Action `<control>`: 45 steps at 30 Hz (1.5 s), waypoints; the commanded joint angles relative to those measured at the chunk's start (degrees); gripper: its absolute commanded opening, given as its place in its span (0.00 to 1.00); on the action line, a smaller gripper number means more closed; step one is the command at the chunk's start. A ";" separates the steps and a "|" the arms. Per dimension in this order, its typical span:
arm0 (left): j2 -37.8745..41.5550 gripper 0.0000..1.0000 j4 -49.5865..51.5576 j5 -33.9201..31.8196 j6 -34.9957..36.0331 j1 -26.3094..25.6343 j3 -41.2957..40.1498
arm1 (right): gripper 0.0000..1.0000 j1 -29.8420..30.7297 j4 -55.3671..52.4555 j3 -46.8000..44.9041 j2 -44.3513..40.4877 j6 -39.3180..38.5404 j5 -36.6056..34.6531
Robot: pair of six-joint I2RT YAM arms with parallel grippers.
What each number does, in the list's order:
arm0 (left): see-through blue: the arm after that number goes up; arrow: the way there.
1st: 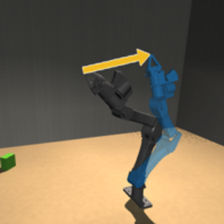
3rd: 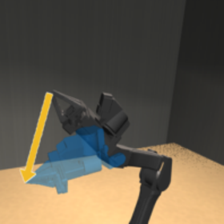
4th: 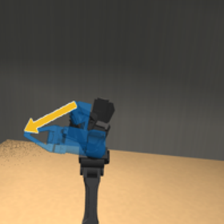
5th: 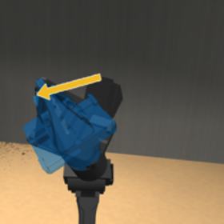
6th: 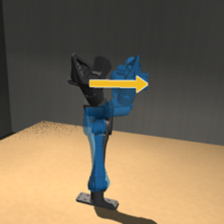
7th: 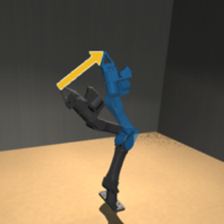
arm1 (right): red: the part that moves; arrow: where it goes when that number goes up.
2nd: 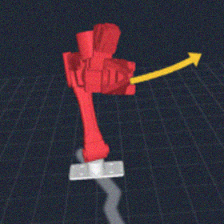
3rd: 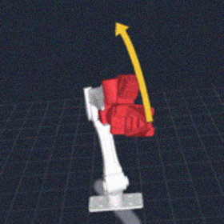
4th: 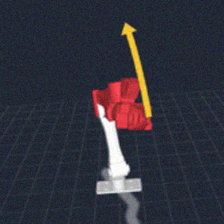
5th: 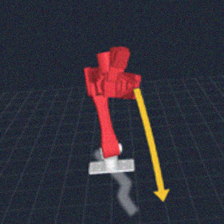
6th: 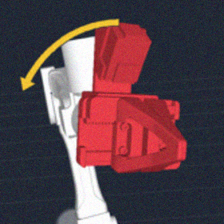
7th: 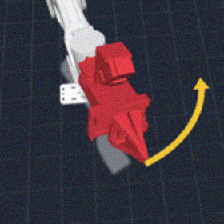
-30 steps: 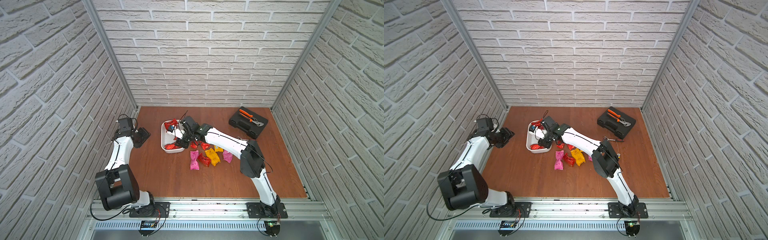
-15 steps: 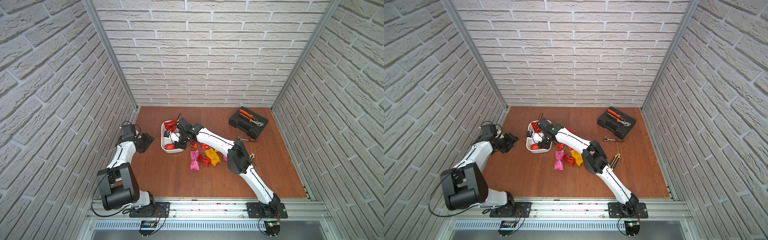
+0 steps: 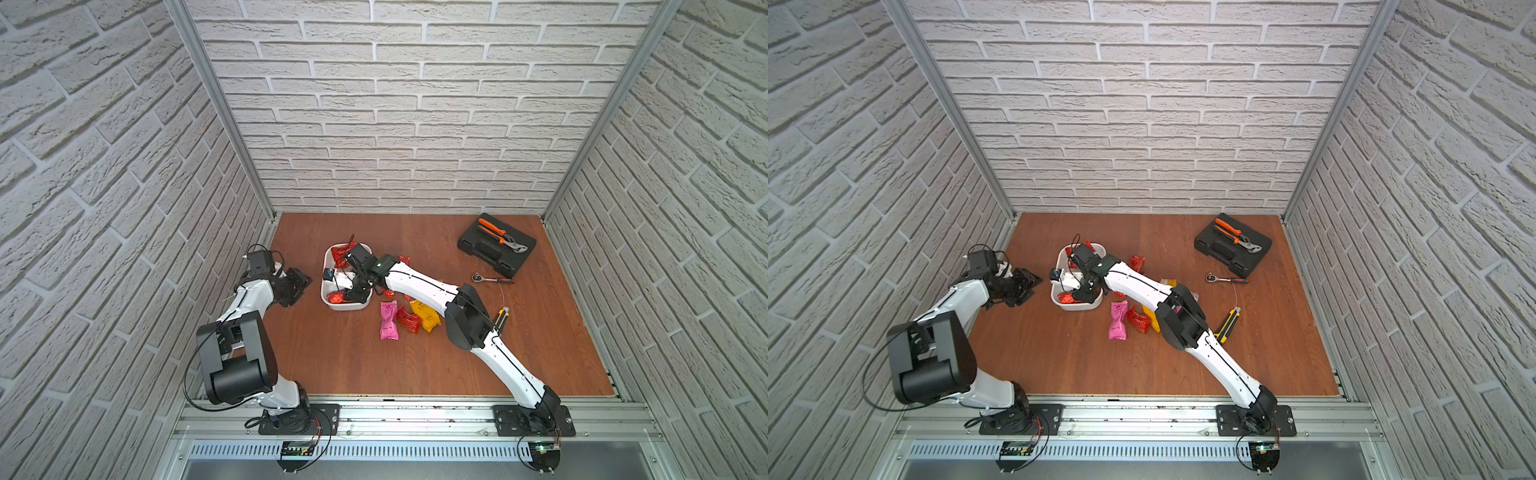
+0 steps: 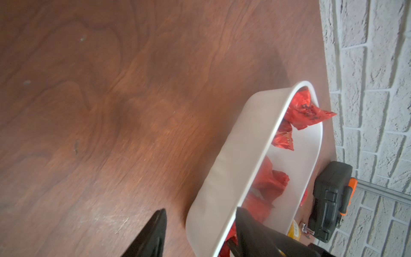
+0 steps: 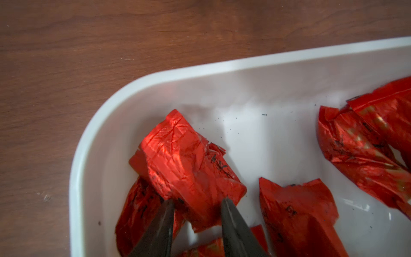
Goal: Take the tea bags out of the storage box
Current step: Pick up the tea bag from the storage box, then place the tea bag at the center of the board.
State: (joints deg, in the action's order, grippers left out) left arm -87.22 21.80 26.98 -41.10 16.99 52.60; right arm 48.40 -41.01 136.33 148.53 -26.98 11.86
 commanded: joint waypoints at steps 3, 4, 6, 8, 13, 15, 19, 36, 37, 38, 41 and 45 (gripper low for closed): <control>-0.16 0.53 -1.45 0.58 0.94 0.21 -0.29 | 0.16 1.23 1.70 0.91 -0.11 1.32 1.08; 0.17 0.53 -1.30 0.26 0.94 0.17 -0.22 | 0.11 1.42 1.92 0.96 -0.45 1.24 0.98; 0.78 0.53 1.02 -1.59 2.40 -0.23 1.03 | 0.06 1.73 2.40 0.88 -1.41 1.17 1.00; 1.48 0.55 5.54 -5.71 5.37 -1.44 3.76 | 0.03 2.13 2.91 0.94 -2.37 1.18 0.62; 4.57 0.57 6.74 -11.06 5.19 -2.93 3.57 | 0.03 2.66 4.48 -0.71 -6.77 3.17 -0.26; 4.99 0.57 7.10 -11.59 5.16 -2.96 3.39 | 0.03 2.66 5.66 -2.97 -9.44 4.82 -1.15; 6.23 0.58 8.87 -13.05 5.65 -3.08 5.00 | 0.03 2.75 9.92 -10.02 -15.85 10.35 -5.26; -1.89 0.65 12.94 -8.30 18.57 -10.01 13.36 | 0.03 -1.80 7.86 -47.91 -44.85 52.13 -43.61; -2.34 0.65 13.21 -8.48 18.57 -10.13 13.66 | 0.03 -3.07 5.75 -47.91 -44.99 56.38 -43.05; -2.63 0.65 13.39 -9.05 18.52 -10.14 13.67 | 0.03 -4.22 3.98 -47.61 -44.89 59.57 -42.59; -2.74 0.65 13.57 -10.69 18.47 -10.06 13.50 | 0.03 -7.16 2.34 -46.59 -43.33 65.92 -39.16; -2.81 0.63 11.38 -7.23 14.92 -8.93 12.24 | 0.03 -10.57 1.64 -42.57 -38.59 69.30 -33.39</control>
State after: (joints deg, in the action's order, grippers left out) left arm -90.21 34.37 17.26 -24.58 7.22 65.19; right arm 38.61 -38.00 91.00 107.26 34.57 -24.47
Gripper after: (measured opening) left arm 0.637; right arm 0.071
